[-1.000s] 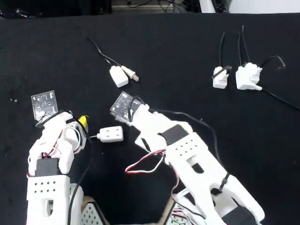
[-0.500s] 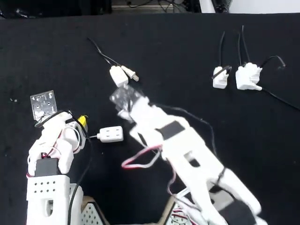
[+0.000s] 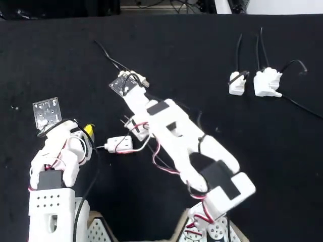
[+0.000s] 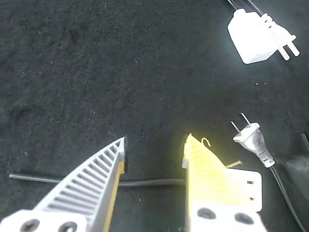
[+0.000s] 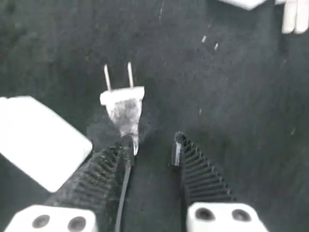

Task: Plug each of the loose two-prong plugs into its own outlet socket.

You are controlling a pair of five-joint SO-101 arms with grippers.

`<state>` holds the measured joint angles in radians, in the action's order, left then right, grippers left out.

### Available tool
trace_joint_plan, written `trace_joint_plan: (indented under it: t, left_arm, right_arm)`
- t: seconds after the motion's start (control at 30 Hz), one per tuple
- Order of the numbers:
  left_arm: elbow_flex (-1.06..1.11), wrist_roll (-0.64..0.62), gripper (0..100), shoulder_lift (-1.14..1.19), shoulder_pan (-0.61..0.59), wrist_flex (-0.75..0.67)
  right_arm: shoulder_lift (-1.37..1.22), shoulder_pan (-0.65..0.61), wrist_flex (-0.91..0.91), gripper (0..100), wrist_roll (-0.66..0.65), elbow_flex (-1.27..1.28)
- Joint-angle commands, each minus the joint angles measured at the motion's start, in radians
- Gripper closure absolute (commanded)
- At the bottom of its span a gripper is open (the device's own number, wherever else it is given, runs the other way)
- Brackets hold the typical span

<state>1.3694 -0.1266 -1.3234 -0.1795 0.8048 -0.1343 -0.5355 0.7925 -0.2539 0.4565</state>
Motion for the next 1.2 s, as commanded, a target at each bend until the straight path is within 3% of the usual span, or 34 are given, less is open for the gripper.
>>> trace_joint_plan:
  t: [0.0,0.57,0.97,1.17]
  left_arm:
    - [-0.019,-0.009,79,-0.011,-0.008,-0.003]
    - [-0.019,-0.008,79,-0.011,-0.008,-0.006]
    - [-0.018,-0.008,79,-0.011,-0.008,-0.006]
    - [-0.018,-0.008,79,-0.011,-0.008,-0.005]
  right_arm:
    - [-0.015,-0.023,-0.021,87.5,0.011,-0.094]
    - [-0.153,-0.064,-0.066,87.5,0.002,-0.137]
    - [-0.054,-0.146,-0.04,87.5,-0.018,-0.093]
    - [-0.054,-0.124,-0.061,87.5,-0.034,-0.082]
